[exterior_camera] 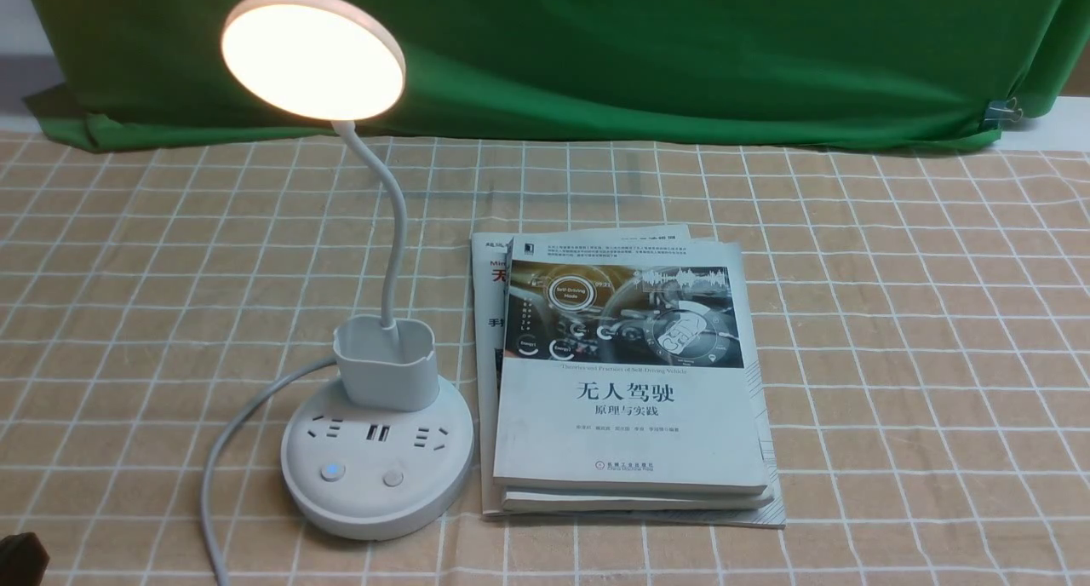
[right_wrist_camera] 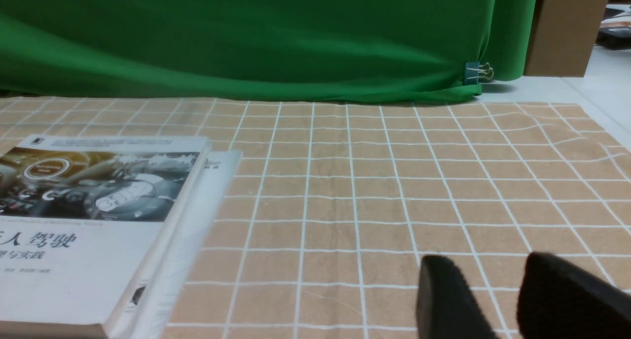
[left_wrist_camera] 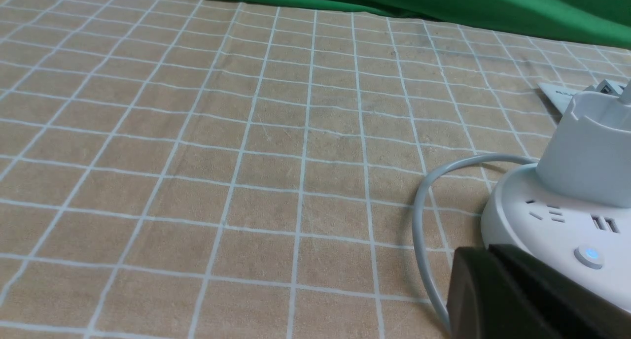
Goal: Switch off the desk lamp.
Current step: Use the left arm to press the button switch on the lamp holder
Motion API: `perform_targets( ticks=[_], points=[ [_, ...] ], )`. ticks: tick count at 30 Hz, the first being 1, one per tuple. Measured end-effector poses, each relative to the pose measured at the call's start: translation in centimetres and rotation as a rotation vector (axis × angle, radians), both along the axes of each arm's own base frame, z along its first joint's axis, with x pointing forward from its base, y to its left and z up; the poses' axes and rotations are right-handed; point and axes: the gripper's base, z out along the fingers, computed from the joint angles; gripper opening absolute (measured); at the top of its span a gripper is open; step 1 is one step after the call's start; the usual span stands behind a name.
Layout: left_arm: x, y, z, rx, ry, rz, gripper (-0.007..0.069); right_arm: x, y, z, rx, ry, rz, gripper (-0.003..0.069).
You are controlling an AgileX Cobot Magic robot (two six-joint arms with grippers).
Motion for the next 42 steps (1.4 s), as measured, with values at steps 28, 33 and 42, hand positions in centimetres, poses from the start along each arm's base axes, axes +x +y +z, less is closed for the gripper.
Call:
perform_targets(
  ticks=[28,33,42],
  points=[
    [3.9,-2.2,10.7,-0.389,0.445,-0.152,-0.0003,0.0,0.0,0.0,0.0,0.0,0.0,0.0241],
    [8.6,-1.7,10.6,-0.273,0.736,-0.2,-0.0003,0.0,0.0,0.0,0.0,0.0,0.0,0.0241],
    [15.0,-5.4,7.7,-0.109,1.009,-0.375,-0.0003,0.0,0.0,0.0,0.0,0.0,0.0,0.0241]
  ],
)
